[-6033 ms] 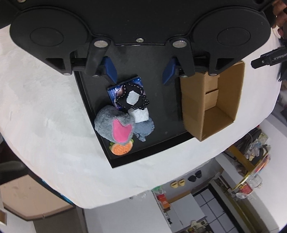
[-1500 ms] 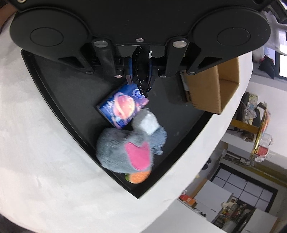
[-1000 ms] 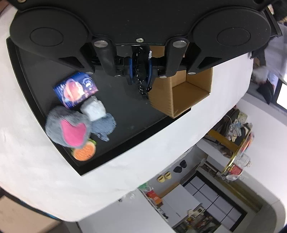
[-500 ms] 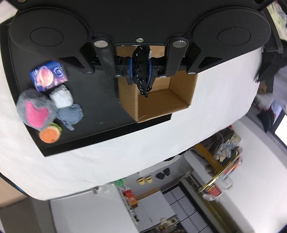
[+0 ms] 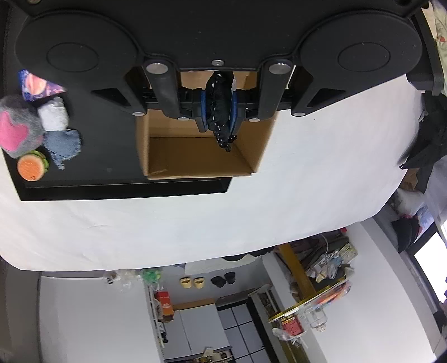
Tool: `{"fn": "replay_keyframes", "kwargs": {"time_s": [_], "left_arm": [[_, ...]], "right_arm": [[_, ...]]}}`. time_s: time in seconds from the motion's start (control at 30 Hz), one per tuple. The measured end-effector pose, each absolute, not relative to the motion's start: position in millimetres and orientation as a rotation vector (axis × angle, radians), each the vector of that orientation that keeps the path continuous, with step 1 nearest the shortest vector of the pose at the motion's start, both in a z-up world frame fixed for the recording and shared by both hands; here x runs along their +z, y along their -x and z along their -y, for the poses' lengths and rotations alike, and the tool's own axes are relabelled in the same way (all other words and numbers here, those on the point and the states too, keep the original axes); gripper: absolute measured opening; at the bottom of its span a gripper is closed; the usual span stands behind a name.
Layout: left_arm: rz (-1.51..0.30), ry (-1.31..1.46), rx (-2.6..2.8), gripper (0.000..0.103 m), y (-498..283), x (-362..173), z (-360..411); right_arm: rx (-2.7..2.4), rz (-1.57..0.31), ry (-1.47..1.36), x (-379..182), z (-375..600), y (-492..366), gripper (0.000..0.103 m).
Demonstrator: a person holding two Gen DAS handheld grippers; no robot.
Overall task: Organize soft objects
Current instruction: 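Carry the black-and-white plush into the cardboard box and open the right gripper, then move the right gripper to the grey pink-eared plush and grasp it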
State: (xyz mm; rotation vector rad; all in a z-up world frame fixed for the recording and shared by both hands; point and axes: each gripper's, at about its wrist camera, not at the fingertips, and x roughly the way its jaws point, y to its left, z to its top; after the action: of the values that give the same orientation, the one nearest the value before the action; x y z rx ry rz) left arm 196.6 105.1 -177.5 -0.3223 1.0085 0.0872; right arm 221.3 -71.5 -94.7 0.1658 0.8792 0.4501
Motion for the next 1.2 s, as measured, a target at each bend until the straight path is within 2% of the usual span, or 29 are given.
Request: {"fn": "replay_keyframes", "kwargs": {"time_s": [0.23,0.4,1.0,1.13,1.2], "left_arm": [[-0.998,0.345,0.071,0.012,-193,-179,-111],[-0.993,0.355,0.062,0.012,-193,-180,-115],[-0.961,0.281,0.075,0.013,-187,-170,-105],[-0.963,0.244,0.089,0.013,-188,-169,-98],[-0.963,0.221,0.101,0.022,-188,-168,-94]], "right_arm": [[0.476,-0.888,-0.140,-97,46,-228,0.017],[0.500,-0.872,-0.157,-95,34,-229,0.028],[0.409,-0.906,-0.150,-101,91,-206,0.033],[0.376,-0.894,-0.135,-99,113,-205,0.046],[0.357,-0.887,-0.131,-99,125,-203,0.048]]}}
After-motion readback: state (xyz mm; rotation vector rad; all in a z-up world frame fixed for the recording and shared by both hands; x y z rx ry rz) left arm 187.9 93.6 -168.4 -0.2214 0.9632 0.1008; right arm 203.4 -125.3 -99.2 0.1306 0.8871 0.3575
